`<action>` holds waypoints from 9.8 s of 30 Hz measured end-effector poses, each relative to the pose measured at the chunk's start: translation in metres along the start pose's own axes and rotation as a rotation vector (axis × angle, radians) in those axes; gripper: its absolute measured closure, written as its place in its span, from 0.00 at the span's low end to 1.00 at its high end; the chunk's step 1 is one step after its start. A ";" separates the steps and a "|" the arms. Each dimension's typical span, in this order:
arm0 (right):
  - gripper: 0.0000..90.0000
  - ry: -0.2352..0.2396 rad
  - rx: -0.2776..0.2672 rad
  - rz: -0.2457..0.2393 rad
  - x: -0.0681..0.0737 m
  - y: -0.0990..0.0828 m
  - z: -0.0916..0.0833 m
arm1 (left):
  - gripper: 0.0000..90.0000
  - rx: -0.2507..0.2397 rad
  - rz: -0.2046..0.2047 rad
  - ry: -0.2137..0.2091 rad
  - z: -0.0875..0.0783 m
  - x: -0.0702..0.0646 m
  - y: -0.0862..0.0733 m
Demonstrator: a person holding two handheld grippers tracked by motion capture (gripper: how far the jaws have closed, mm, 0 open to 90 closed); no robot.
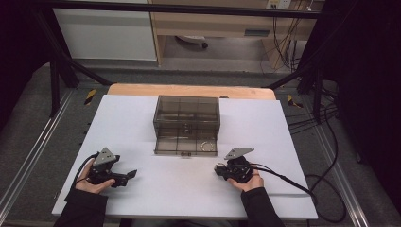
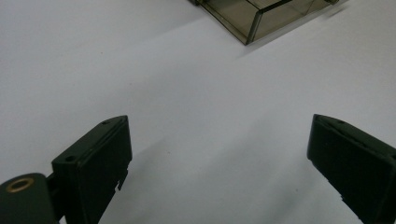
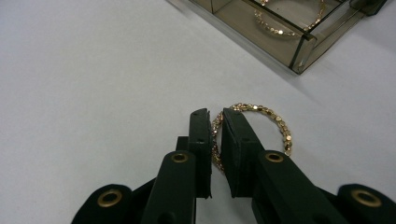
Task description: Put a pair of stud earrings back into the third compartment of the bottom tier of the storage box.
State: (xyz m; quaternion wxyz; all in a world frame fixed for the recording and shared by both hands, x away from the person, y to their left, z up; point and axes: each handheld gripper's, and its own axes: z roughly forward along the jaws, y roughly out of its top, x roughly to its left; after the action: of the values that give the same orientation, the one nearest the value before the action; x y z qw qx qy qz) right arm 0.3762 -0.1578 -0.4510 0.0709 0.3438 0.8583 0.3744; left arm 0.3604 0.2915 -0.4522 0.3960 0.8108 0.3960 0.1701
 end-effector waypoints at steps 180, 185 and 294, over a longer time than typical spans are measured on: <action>0.96 -0.050 -0.097 0.004 -0.019 0.087 0.023 | 0.07 0.002 -0.003 -0.001 0.001 0.000 0.000; 0.96 -0.047 -0.095 0.007 -0.021 0.086 0.027 | 0.07 0.002 -0.003 -0.001 0.001 0.000 0.000; 0.01 -0.047 -0.197 0.150 -0.051 -0.014 -0.052 | 0.07 0.006 0.001 -0.008 0.001 -0.001 0.000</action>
State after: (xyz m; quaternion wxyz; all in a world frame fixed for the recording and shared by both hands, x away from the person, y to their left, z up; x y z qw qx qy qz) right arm 0.3876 -0.2284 -0.4307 0.0960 0.4071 0.7873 0.4530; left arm 0.3606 0.2902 -0.4532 0.3952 0.8128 0.3945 0.1658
